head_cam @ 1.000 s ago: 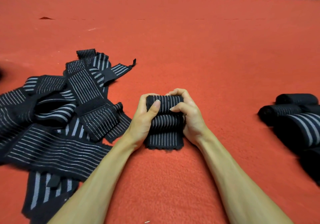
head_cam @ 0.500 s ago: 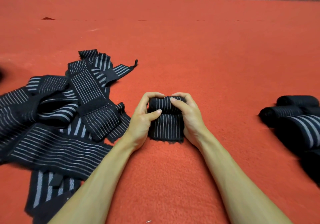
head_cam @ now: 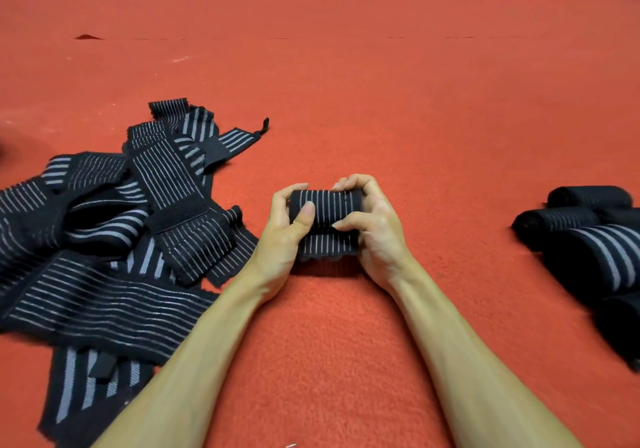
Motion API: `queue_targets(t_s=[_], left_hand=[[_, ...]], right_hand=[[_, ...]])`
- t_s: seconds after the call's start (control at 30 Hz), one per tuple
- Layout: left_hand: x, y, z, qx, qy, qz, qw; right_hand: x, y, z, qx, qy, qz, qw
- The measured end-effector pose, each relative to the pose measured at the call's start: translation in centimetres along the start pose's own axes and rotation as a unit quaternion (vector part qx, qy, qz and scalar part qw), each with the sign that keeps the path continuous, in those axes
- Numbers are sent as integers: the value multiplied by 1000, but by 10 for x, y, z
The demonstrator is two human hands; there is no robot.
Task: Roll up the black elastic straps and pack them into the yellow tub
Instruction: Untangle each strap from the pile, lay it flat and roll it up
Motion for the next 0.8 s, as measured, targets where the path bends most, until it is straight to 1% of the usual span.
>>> queue_targets(t_s=[0.1,0.17,0.3,0.33,0.4,0.47,0.53,0.6,0.7,0.77,0.8], left_hand=[[1,2,-1,28,-13,-8,999],[1,3,-1,24,-27,-9,999],[2,6,-5,4,-57,-7,998],[2,6,-6,2,-63,-8,998],[2,5,-8,-4,-71,-7,997],[1,4,-8,-23,-72,-6,997],[1,5,-7,-45,-70,-23,996],[1,7,-8,-47,-62,-55,996],[2,6,-13,-91,-37,-99,990],[6,3,-16,-131,-9,-108,985],[7,3,-16,-155,7,-111,982]], right_hand=[[0,1,-1,-11,-12,-10,1000],[-1,2,-5,-19,-32,-26,999],[-2,4,-16,73,-66,-86,991],[-2,4,-16,81,-68,-94,990],[-3,7,-16,49,-69,-101,991],[-2,10,-13,-20,-64,-107,992],[-2,13,-12,-72,-53,-102,991],[-2,13,-10,-82,-42,-92,991],[-1,12,-6,-67,-48,-99,992],[2,12,-3,-54,-66,-112,990],[3,13,-2,-28,-76,-114,990]])
Point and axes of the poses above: each hand's wrist, its own x-axis away from the middle knuckle, its own y-axis out of the back of the hand, z = x × y, the point moved 4 cm from there along -x, towards the middle knuckle, and after that the axes turned 8 degrees about z, right-handed, at the moved point
